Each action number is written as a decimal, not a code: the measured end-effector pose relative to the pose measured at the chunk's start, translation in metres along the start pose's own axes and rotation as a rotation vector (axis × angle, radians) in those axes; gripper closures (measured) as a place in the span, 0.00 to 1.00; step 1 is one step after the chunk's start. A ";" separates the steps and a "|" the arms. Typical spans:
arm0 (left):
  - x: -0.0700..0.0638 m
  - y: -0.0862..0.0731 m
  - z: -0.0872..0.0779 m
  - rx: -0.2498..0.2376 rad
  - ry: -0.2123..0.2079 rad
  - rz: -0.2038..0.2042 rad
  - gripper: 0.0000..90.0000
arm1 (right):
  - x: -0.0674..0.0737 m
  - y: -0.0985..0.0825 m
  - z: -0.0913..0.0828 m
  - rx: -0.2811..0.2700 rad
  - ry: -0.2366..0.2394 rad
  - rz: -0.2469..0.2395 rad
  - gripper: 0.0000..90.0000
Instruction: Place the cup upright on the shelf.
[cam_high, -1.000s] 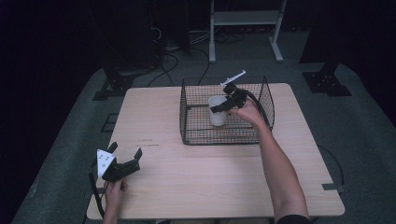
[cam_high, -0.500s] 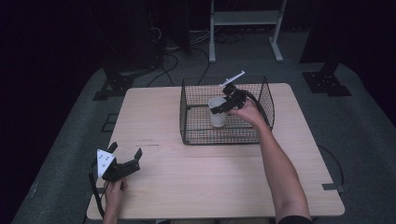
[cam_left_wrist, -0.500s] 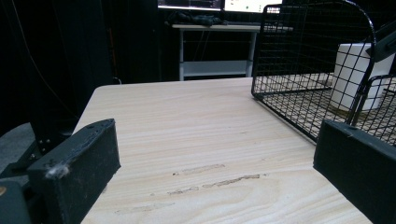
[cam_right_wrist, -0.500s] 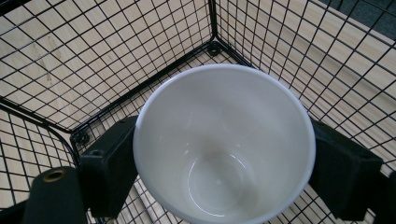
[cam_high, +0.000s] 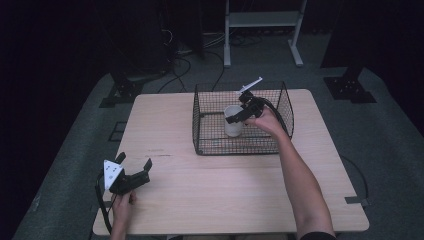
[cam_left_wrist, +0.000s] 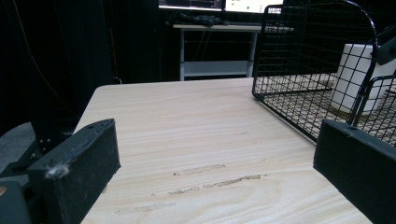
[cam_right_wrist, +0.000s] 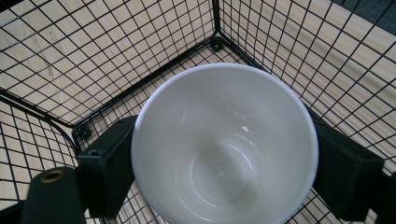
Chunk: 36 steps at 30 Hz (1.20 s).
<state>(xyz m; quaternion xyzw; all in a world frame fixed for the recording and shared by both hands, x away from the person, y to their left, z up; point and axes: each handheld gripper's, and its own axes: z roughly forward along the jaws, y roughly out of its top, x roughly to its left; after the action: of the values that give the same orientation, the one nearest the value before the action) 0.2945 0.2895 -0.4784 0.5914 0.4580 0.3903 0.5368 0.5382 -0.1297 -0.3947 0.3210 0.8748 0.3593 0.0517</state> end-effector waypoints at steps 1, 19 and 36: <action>0.000 0.000 0.000 0.000 0.000 -0.001 0.00 | 0.000 0.000 0.000 0.000 0.000 -0.003 0.18; 0.000 0.000 0.000 0.001 -0.002 0.005 0.00 | 0.001 0.002 -0.028 -0.116 -0.003 0.018 0.15; -0.001 0.000 0.000 0.003 0.000 0.011 0.00 | 0.005 -0.008 -0.064 -0.190 0.015 0.037 0.14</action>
<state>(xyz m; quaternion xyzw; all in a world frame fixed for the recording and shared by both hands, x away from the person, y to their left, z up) 0.2941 0.2885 -0.4783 0.5947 0.4552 0.3926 0.5338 0.5095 -0.1692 -0.3516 0.3282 0.8309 0.4440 0.0688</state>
